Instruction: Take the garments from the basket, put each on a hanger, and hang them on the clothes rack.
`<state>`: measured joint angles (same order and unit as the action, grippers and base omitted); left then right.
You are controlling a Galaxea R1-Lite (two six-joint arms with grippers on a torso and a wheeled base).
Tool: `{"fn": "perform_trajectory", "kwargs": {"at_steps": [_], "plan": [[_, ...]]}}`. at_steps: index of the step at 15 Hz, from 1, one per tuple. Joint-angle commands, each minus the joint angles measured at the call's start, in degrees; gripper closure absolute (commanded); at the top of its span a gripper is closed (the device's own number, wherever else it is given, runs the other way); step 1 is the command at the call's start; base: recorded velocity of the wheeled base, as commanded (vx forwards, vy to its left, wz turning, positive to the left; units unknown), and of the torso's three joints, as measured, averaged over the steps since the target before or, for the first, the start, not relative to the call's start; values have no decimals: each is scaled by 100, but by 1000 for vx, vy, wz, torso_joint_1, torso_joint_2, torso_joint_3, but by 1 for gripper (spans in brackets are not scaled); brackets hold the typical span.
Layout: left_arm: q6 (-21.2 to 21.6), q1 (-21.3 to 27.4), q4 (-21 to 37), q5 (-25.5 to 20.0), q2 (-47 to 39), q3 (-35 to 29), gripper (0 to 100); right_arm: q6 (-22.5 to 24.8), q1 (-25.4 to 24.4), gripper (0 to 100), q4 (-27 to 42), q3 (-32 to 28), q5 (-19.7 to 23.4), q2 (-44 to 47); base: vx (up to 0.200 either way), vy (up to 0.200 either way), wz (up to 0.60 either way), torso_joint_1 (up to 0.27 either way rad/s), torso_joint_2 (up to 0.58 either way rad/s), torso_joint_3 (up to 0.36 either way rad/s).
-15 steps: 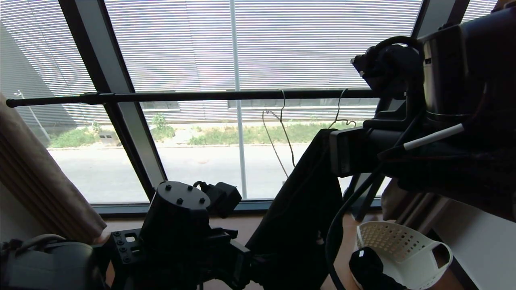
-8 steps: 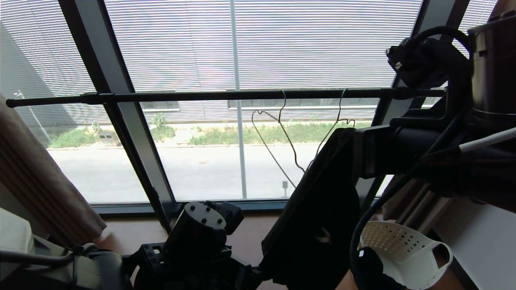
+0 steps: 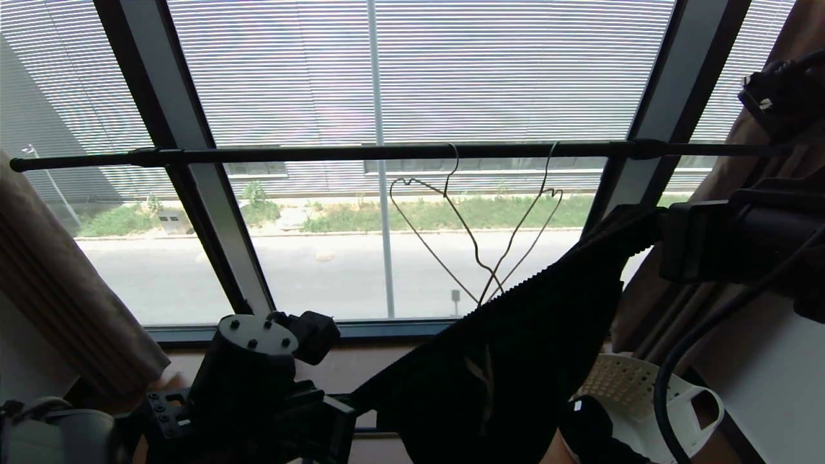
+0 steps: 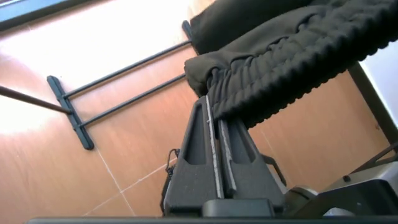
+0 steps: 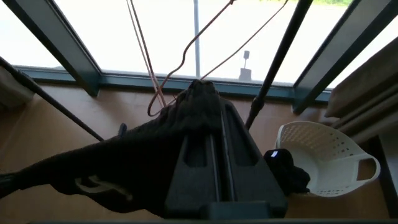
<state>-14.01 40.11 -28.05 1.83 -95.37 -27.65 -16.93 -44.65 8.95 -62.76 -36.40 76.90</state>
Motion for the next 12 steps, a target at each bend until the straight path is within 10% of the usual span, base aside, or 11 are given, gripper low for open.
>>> {"fn": "perform_trajectory", "kwargs": {"at_steps": [1,12], "plan": [[-6,-302,28,11,712,93,100,-3,97,100,2,299,1,-404,0,0,0,0,0,0],[38,-372,1583,-42,1284,-1885,100,15,-685,100,-7,1661,116,-764,0,0,0,0,0,0]]}}
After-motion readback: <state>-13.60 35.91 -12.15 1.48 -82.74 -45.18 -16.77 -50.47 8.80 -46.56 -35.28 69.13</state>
